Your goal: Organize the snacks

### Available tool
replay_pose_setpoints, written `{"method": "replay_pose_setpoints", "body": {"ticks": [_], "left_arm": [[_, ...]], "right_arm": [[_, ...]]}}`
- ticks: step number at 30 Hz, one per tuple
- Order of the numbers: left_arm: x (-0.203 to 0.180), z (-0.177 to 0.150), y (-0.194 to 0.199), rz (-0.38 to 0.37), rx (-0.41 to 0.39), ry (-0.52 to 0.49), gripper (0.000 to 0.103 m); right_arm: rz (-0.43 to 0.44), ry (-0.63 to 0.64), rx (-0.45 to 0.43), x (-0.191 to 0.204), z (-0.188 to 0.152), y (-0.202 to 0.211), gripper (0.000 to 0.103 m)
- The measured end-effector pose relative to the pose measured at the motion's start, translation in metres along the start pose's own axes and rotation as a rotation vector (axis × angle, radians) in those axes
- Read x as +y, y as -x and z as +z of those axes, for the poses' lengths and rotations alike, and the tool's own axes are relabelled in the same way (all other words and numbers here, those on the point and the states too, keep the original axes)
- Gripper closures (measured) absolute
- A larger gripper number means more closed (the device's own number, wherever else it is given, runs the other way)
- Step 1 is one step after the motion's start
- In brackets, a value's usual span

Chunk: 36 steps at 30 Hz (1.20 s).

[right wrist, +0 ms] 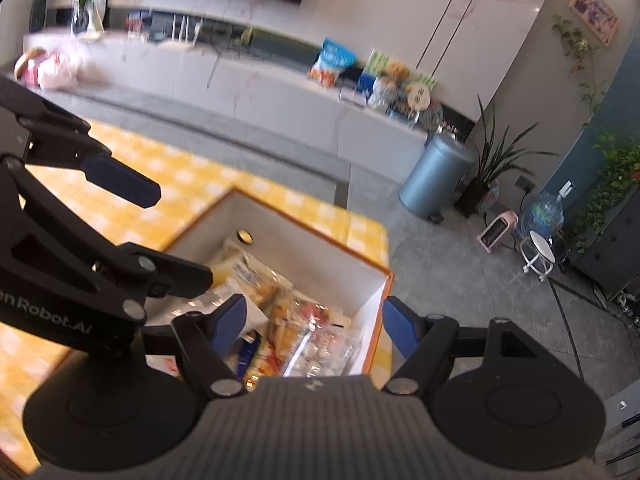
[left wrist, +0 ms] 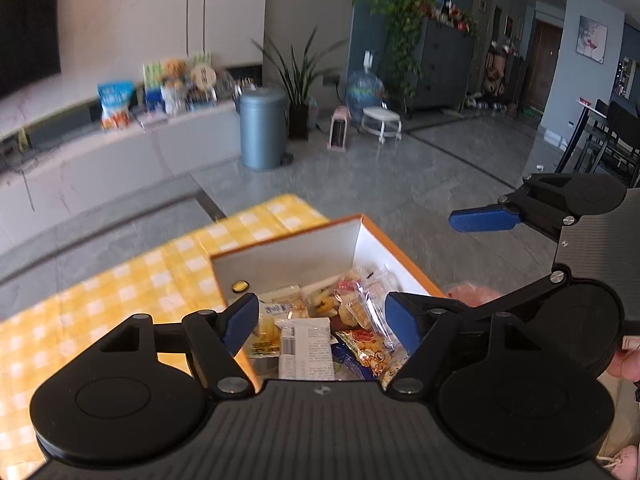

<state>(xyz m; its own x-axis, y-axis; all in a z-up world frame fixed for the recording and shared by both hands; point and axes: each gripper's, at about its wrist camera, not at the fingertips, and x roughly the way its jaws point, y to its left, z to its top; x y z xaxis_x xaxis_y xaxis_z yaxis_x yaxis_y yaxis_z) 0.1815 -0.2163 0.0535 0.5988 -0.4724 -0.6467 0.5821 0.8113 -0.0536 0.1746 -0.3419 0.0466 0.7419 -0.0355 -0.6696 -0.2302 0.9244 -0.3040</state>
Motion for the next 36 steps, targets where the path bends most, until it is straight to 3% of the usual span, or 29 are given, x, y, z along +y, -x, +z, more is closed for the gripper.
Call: {"method": "replay_pose_setpoints", "body": {"ticks": [7, 10, 13, 20, 25, 36], "left_arm": [[-0.011, -0.013, 0.07, 0.08, -0.1, -0.049, 0.014], [-0.018, -0.023, 0.092, 0.117, -0.134, -0.074, 0.013], [-0.02, -0.039, 0.105, 0.146, -0.156, -0.062, 0.011], [-0.011, -0.089, 0.105, 0.23, -0.118, 0.07, 0.01], [-0.008, -0.118, 0.092, 0.299, -0.057, 0.08, 0.01], [-0.004, -0.159, 0.08, 0.301, -0.002, 0.089, 0.01]], "right_arm": [[0.007, -0.071, -0.065, 0.008, -0.006, 0.068, 0.029], [0.017, -0.142, -0.069, 0.007, -0.013, 0.089, 0.02], [0.017, -0.186, -0.087, 0.016, -0.027, 0.108, 0.02], [0.005, -0.259, -0.101, 0.057, -0.069, 0.12, 0.013], [0.028, -0.339, -0.066, 0.084, -0.089, 0.11, 0.013], [-0.012, -0.416, 0.013, 0.111, -0.105, 0.086, 0.013]]}}
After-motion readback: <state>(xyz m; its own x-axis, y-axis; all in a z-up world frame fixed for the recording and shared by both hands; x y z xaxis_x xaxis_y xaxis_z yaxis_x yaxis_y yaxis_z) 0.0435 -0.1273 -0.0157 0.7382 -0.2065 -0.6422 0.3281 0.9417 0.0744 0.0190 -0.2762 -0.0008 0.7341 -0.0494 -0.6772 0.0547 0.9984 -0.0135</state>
